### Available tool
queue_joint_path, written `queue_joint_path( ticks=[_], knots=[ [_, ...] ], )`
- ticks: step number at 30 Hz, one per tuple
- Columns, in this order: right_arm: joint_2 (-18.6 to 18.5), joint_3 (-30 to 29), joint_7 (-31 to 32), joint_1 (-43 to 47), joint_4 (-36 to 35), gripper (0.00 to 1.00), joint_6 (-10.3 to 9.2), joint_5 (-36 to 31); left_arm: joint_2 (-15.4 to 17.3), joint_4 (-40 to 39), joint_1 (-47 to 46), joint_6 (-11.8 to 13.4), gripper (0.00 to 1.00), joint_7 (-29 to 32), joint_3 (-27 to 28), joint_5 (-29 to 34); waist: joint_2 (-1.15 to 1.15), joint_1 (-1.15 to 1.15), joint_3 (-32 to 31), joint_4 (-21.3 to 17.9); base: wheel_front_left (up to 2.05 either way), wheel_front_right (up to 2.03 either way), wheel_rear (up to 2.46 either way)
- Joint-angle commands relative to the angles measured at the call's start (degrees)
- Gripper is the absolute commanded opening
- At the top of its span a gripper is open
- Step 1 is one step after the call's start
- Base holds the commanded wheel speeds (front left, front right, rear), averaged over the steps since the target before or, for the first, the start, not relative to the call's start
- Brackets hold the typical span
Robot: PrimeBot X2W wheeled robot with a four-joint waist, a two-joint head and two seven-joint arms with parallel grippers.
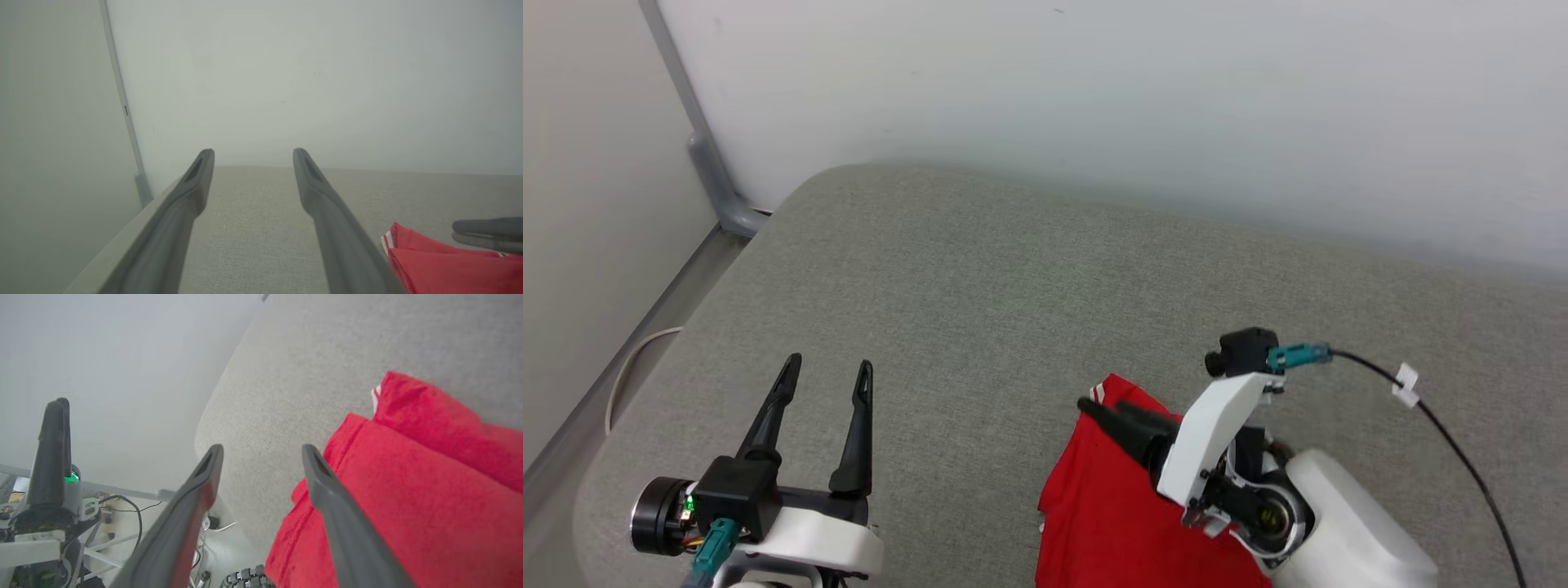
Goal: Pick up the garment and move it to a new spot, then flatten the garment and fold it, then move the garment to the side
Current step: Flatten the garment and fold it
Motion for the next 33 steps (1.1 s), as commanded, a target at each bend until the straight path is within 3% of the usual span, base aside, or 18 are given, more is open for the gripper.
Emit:
queue_joint_path(
  ticks=[1, 10, 14, 18, 21, 26, 33],
  knots=[
    [-0.3, -0.6, -1.2, -1.7, -0.2, 1.00, -0.03, -2.6, -0.1, -0.3, -0.1, -0.1, 1.00, -0.1, -0.1, 0.0, 0.00, 0.00, 0.0, -0.6, 0.00, 0.00, 0.00],
    [-12.6, -2.4, -15.3, -4.9, -8.5, 1.00, -0.03, -29.1, -0.8, -1.3, -0.9, -0.2, 1.00, -0.1, -0.9, -1.2, 0.00, 0.00, 0.3, -4.5, 0.00, 0.00, 0.00],
    [-17.3, -6.1, -20.7, -2.3, -12.0, 1.00, -0.05, -36.9, -1.0, -1.5, -0.8, -0.2, 1.00, -0.1, -1.0, -1.6, 0.00, 0.00, 0.5, -6.4, 0.00, 0.00, 0.00],
    [-19.6, -12.6, -24.7, 2.1, -16.1, 1.00, -0.05, -41.4, -1.2, -1.4, -0.8, -0.2, 1.00, -0.1, -1.4, -2.0, 0.00, 0.00, 0.5, -7.9, 0.00, 0.00, 0.00],
    [-18.6, -19.2, -27.1, 7.3, -19.7, 1.00, -0.05, -44.3, -1.4, -1.5, -0.6, -0.2, 1.00, -0.1, -1.6, -2.2, 0.00, 0.00, 0.6, -8.7, 0.00, 0.00, 0.00],
    [-13.6, -28.3, -30.0, 16.8, -27.3, 1.00, -0.05, -48.9, -1.6, -1.2, 0.5, -0.2, 1.00, -0.1, -2.5, -2.2, 0.00, 0.00, 0.9, -9.8, 0.00, 0.00, 0.00],
    [-4.7, -33.5, -33.3, 27.2, -33.6, 1.00, -0.05, -54.6, -1.7, -0.7, 2.1, -0.2, 1.00, -0.1, -2.3, -2.1, 0.00, 0.00, 1.0, -10.1, 0.00, 0.00, 0.00]
  ],
)
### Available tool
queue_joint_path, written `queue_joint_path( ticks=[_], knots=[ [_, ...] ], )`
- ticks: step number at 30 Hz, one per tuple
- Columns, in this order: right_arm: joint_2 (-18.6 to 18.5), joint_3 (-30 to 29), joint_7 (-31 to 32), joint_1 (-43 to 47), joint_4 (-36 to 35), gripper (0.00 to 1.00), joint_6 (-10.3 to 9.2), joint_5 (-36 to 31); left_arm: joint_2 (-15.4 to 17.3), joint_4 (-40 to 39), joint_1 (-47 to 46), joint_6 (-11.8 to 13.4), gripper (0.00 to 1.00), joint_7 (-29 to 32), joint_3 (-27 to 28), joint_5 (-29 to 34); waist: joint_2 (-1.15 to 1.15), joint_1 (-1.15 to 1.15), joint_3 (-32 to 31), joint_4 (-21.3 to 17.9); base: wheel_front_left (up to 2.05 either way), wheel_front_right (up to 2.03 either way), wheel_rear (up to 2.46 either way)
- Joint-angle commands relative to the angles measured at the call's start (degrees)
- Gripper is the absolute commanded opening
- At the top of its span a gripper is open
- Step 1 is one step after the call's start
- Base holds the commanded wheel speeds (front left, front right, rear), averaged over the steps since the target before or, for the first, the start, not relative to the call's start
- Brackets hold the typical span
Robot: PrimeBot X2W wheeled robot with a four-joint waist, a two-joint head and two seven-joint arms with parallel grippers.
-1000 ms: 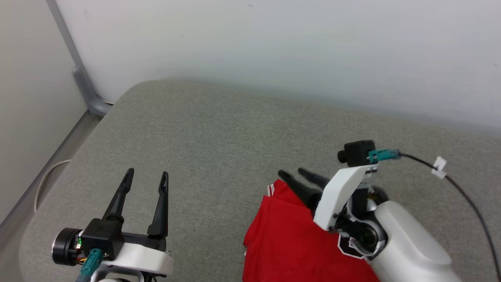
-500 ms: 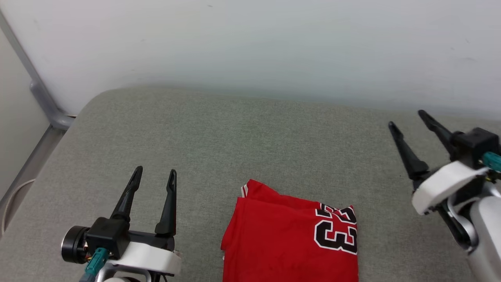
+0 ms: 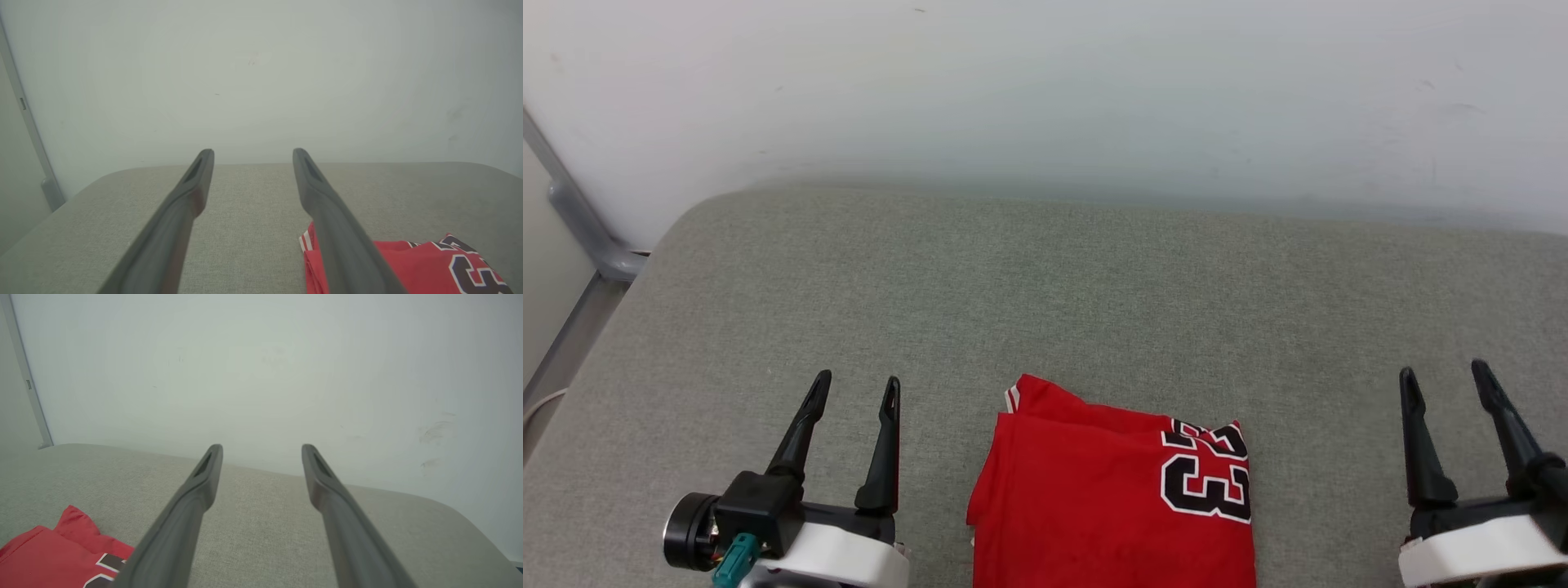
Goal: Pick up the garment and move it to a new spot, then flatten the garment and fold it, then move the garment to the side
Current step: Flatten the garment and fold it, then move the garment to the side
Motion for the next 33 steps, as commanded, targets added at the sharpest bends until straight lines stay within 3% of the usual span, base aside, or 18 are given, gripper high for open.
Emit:
queue_joint_path(
  ticks=[1, 8, 24, 28, 33],
  knots=[
    [1.3, -0.7, -0.6, 1.6, -0.3, 1.00, -0.07, -0.8, -0.1, 0.1, 0.5, -0.1, 1.00, -0.1, -0.1, 0.1, 0.00, 0.00, 0.0, 0.1, 0.00, 0.00, 0.00],
    [4.2, -1.4, -1.8, 4.5, 0.9, 1.00, -0.07, -1.9, -0.2, 0.6, 0.8, -0.1, 1.00, -0.1, -0.9, 0.9, 0.00, 0.00, 0.0, 0.5, 0.00, 0.00, 0.00],
    [5.1, -1.6, -0.7, 2.6, 4.2, 1.00, -0.07, -2.3, -0.1, 0.6, -0.3, -0.1, 1.00, -0.1, -1.2, 1.4, 0.00, 0.00, 0.6, -0.2, 0.00, 0.00, 0.00],
    [3.5, 1.3, 8.6, 1.4, 2.6, 1.00, -0.07, -0.7, 0.1, 0.7, -0.6, -0.1, 1.00, -0.1, -1.4, 1.3, 0.00, 0.00, 1.5, 0.1, 0.00, 0.00, 0.00],
    [-1.6, 8.4, 31.7, 0.8, -1.6, 1.00, -0.06, 6.7, 0.2, 0.8, -1.5, -0.1, 1.00, -0.1, -1.3, 1.2, 0.00, 0.00, 2.9, 0.6, 0.00, 0.00, 0.00]
  ],
)
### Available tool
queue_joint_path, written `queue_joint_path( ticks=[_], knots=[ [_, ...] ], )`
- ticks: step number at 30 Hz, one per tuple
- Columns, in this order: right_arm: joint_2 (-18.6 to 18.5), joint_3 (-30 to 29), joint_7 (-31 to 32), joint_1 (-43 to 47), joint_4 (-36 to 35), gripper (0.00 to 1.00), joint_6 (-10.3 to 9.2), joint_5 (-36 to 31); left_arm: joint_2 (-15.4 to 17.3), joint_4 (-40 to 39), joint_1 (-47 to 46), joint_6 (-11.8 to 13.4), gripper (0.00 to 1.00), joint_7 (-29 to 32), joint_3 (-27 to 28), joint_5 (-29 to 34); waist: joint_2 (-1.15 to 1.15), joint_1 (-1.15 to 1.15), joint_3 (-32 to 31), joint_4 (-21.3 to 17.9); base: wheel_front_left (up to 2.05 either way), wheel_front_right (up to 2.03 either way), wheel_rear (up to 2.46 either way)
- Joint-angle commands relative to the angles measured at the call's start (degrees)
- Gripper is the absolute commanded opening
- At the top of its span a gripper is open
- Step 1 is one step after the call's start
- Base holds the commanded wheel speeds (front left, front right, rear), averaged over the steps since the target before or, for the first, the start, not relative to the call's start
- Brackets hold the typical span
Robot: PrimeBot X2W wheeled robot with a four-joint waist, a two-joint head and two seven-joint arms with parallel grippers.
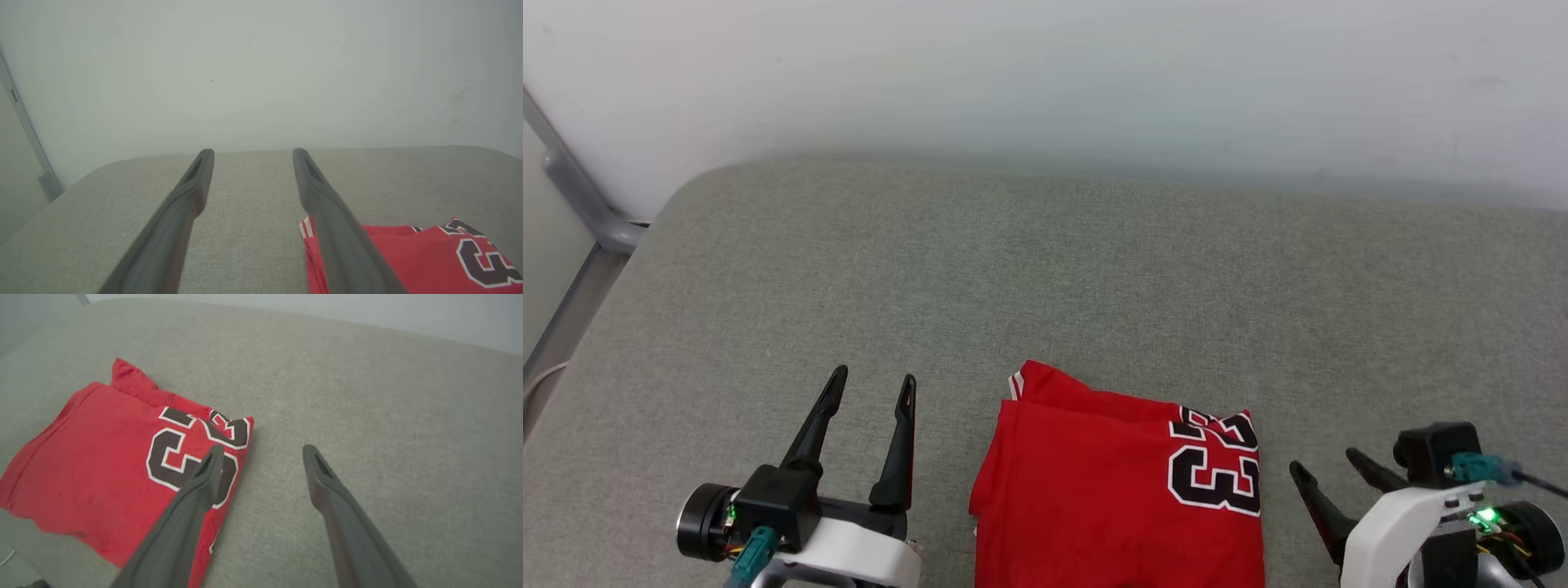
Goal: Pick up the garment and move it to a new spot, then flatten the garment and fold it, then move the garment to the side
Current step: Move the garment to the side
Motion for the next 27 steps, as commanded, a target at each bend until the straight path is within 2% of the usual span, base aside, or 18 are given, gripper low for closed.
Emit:
queue_joint_path(
  ticks=[1, 5, 10, 17, 27],
  knots=[
    [-0.3, -0.2, 2.3, -0.5, -0.7, 1.00, -0.13, 1.4, 0.1, 0.1, -1.0, -0.1, 1.00, -0.1, 0.0, -0.3, 0.00, 0.00, 0.5, 0.2, 0.00, 0.00, 0.00],
    [-1.5, 1.2, 20.0, -1.6, -4.1, 1.00, -0.11, 6.2, 0.1, 0.4, -1.8, -0.1, 1.00, -0.1, -0.8, -0.3, 0.00, 0.00, 1.8, 1.2, 0.00, 0.00, 0.00],
    [-0.5, 1.0, 30.9, -3.3, -4.3, 1.00, -0.11, 6.7, 0.0, 0.4, -3.1, -0.1, 1.00, -0.1, -1.5, -0.2, 0.00, 0.00, 3.7, 3.2, 0.00, 0.00, 0.00],
    [3.0, -1.0, 34.8, -5.8, 0.6, 1.00, -0.11, 5.6, -0.1, 0.5, -4.8, -0.1, 1.00, -0.1, -1.9, 0.1, 0.00, 0.00, 6.6, 6.0, 0.00, 0.00, 0.00],
    [5.1, 0.8, 34.1, -6.5, 9.1, 1.00, -0.10, 4.4, -0.3, 0.7, -5.8, -0.1, 1.00, -0.1, -2.5, 0.4, 0.00, 0.00, 8.5, 8.3, 0.00, 0.00, 0.00]
  ],
)
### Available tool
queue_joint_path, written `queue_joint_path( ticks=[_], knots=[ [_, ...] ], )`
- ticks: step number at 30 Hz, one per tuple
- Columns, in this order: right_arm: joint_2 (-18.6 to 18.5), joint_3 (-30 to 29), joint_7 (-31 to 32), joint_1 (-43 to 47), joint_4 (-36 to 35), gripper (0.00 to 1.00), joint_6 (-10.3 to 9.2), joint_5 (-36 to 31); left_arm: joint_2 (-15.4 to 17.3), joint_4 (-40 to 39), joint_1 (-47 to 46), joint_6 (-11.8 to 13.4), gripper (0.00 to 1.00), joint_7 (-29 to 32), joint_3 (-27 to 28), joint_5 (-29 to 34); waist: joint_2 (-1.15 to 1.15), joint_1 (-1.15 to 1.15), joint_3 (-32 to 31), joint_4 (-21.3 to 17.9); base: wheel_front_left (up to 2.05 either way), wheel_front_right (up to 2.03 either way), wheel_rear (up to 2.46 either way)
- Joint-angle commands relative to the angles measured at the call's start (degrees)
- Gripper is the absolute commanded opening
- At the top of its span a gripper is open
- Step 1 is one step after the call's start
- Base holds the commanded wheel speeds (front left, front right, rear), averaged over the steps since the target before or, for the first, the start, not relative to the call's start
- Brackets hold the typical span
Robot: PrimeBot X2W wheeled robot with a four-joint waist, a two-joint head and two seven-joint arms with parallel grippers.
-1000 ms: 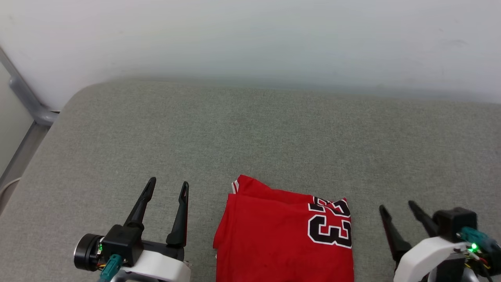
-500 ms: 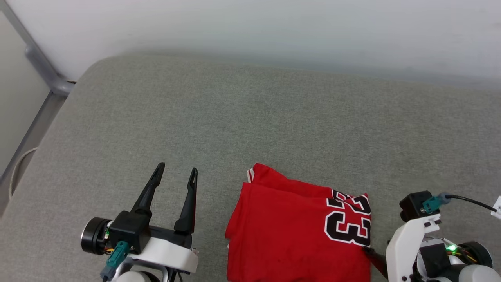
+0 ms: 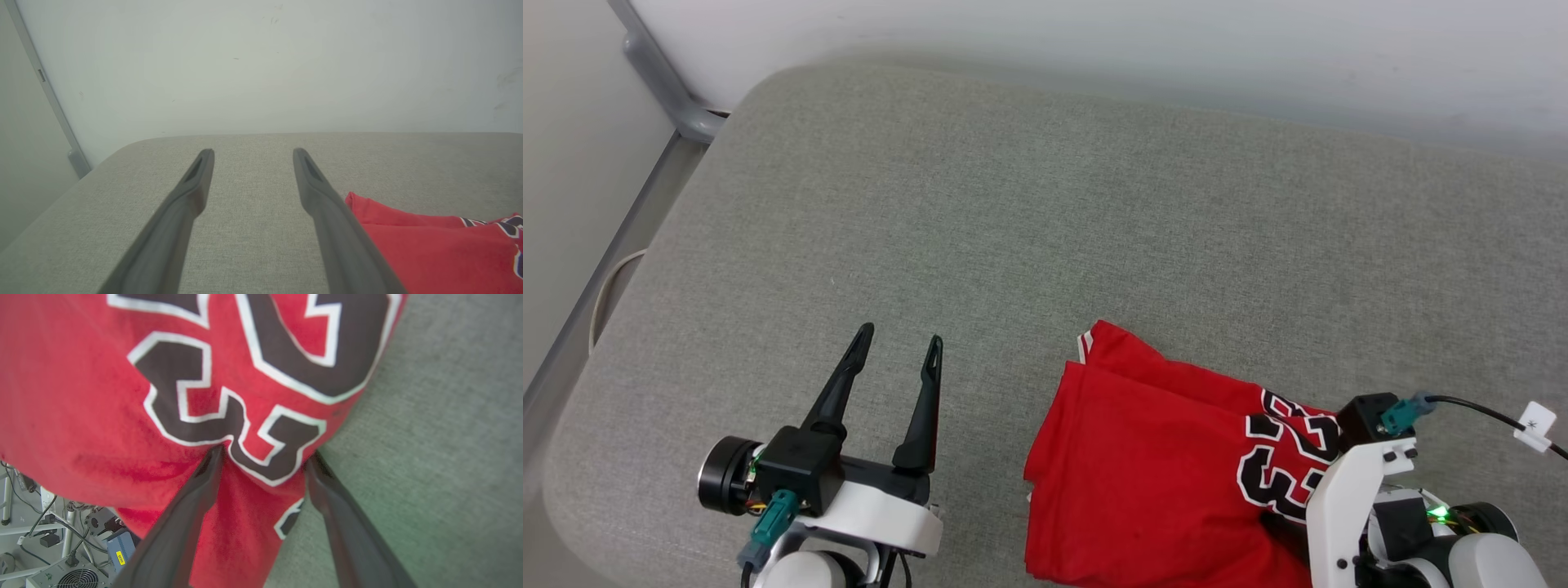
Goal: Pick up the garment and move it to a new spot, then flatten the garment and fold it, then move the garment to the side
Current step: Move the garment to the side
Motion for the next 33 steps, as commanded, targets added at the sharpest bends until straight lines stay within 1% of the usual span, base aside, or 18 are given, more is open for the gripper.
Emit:
queue_joint_path(
  ticks=[1, 2, 3, 4, 7, 11, 16, 18, 22, 26, 30, 33],
  knots=[
    [0.8, 1.4, 0.1, 0.8, 2.5, 0.74, -0.03, -0.3, -0.1, 0.0, -0.8, -0.1, 1.00, -0.1, -0.2, 0.3, 0.00, 0.00, 0.1, 0.1, 0.00, 0.00, 0.00],
    [0.6, 2.1, -0.2, 0.8, 3.3, 0.40, -0.02, -0.3, -0.2, 0.0, -0.7, -0.1, 1.00, -0.1, -0.2, 0.3, 0.00, 0.00, 0.2, 0.2, 0.00, 0.00, 0.00],
    [0.3, 3.1, -0.7, 0.6, 3.9, 0.10, -0.02, -0.2, -0.2, 0.0, -0.8, -0.1, 1.00, -0.1, -0.3, 0.3, 0.00, 0.00, 0.2, 0.2, 0.00, 0.00, 0.00],
    [-0.2, 3.9, -1.2, 0.4, 4.5, 0.00, -0.02, -0.1, -0.2, 0.0, -0.8, -0.1, 1.00, -0.1, -0.2, 0.3, 0.00, 0.00, 0.2, 0.2, 0.00, 0.00, 0.00],
    [-2.7, 5.1, -3.4, -0.3, 5.5, 0.00, -0.07, -0.3, -0.2, 0.2, -1.0, -0.1, 1.00, -0.1, -0.2, 0.3, 0.00, 0.00, -0.1, -0.1, 0.00, 0.00, 0.00],
    [-4.8, 6.1, -7.0, -2.3, 5.5, 0.00, -0.08, 0.0, -0.2, 0.4, -0.3, -0.1, 1.00, -0.1, -0.2, 0.3, 0.00, 0.00, -1.1, -0.9, 0.00, 0.00, 0.00],
    [-10.3, 9.2, -9.7, -4.3, 2.7, 0.00, -0.09, -1.2, -0.2, 0.8, 0.6, -0.1, 1.00, -0.1, -0.8, 0.0, 0.00, 0.00, -2.5, -3.2, 0.00, 0.00, 0.00],
    [-13.1, 11.0, -10.3, -5.3, 1.1, 0.00, -0.08, -1.5, 1.0, 1.2, 0.9, -0.1, 1.00, -0.1, -1.8, 1.4, 0.00, 0.00, -3.1, -4.5, 0.00, 0.00, 0.00],
    [-20.6, 14.8, -10.0, -6.9, -2.0, 0.00, -0.08, -1.5, 0.8, 1.2, 1.0, -0.1, 1.00, -0.1, -2.6, 1.0, 0.00, 0.00, -3.4, -7.9, 0.00, 0.00, 0.00],
    [-28.5, 17.7, -9.5, -9.2, -3.9, 0.00, -0.07, -0.5, 1.0, 1.1, 0.0, -0.1, 1.00, -0.1, -5.0, 1.1, 0.00, 0.00, -2.5, -11.6, 0.00, 0.00, 0.00],
    [-37.1, 21.4, -10.2, -11.8, -4.5, 0.00, -0.07, -0.8, 0.9, 0.6, -1.8, -0.1, 1.00, -0.1, -8.2, 1.0, 0.00, 0.00, -0.3, -15.4, 0.00, 0.00, 0.00],
    [-42.4, 23.9, -12.1, -14.2, -3.7, 0.00, -0.07, 0.2, 1.0, 0.2, -3.6, -0.1, 1.00, -0.1, -10.7, 1.2, 0.00, 0.00, 2.3, -18.2, 0.00, 0.00, 0.00]
  ],
)
